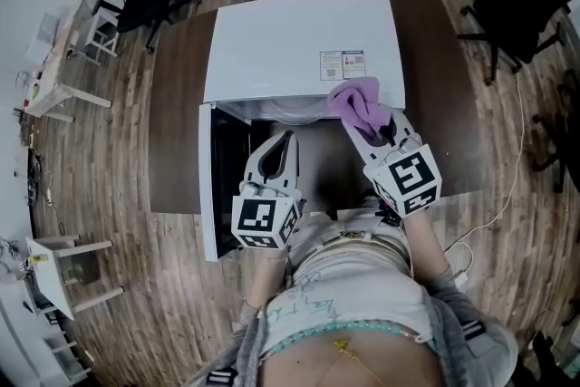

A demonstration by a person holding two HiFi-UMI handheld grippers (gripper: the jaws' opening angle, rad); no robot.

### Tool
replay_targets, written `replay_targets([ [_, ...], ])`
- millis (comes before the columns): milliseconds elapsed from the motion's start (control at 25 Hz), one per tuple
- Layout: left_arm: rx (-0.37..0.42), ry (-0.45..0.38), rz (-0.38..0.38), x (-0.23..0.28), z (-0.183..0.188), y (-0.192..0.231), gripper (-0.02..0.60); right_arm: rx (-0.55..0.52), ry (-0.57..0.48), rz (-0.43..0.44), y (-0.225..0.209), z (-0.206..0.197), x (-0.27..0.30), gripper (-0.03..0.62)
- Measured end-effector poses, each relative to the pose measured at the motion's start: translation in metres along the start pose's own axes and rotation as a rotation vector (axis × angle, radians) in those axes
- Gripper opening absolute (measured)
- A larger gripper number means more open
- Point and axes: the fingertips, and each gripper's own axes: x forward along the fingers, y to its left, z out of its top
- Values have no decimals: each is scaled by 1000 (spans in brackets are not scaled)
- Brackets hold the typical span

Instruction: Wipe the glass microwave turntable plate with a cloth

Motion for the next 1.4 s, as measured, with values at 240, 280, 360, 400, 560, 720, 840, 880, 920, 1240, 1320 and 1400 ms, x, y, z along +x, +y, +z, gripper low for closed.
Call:
replay_targets([
  [240, -51, 13, 12, 11, -5, 6, 0, 29, -37, 48, -7, 3, 3, 107],
  [280, -48, 19, 8, 13, -7, 6, 0, 25, -38, 51, -8, 2, 4, 107],
  [360, -17, 43, -5, 18, -12, 6, 0, 22, -32, 51, -9, -2, 4, 107],
  [400, 5, 56, -14, 21, -13, 6, 0, 21, -29, 48, -11, -3, 3, 107],
  [560, 56, 81, -66, 33, -18, 3, 0, 28, -20, 15, -16, -6, -1, 107],
  [720, 56, 94, -125, 38, -24, 8, 0, 49, -11, -35, -15, -10, 5, 107],
  [840, 83, 108, -176, 39, -26, 17, 0, 59, -6, -74, -10, -9, 14, 107],
  [880, 90, 111, -194, 39, -26, 21, 0, 63, -4, -86, -7, -9, 17, 107],
  [920, 95, 115, -212, 39, -26, 25, 0, 66, -1, -97, -5, -8, 20, 107],
  [1240, 67, 132, -276, 43, -33, 53, 0, 78, 38, -156, 14, -8, 40, 107],
  [1320, 47, 130, -272, 46, -38, 58, 0, 71, 47, -165, 16, -9, 43, 107],
  [1400, 57, 135, -256, 48, -45, 63, 0, 69, 56, -176, 17, -10, 46, 107],
])
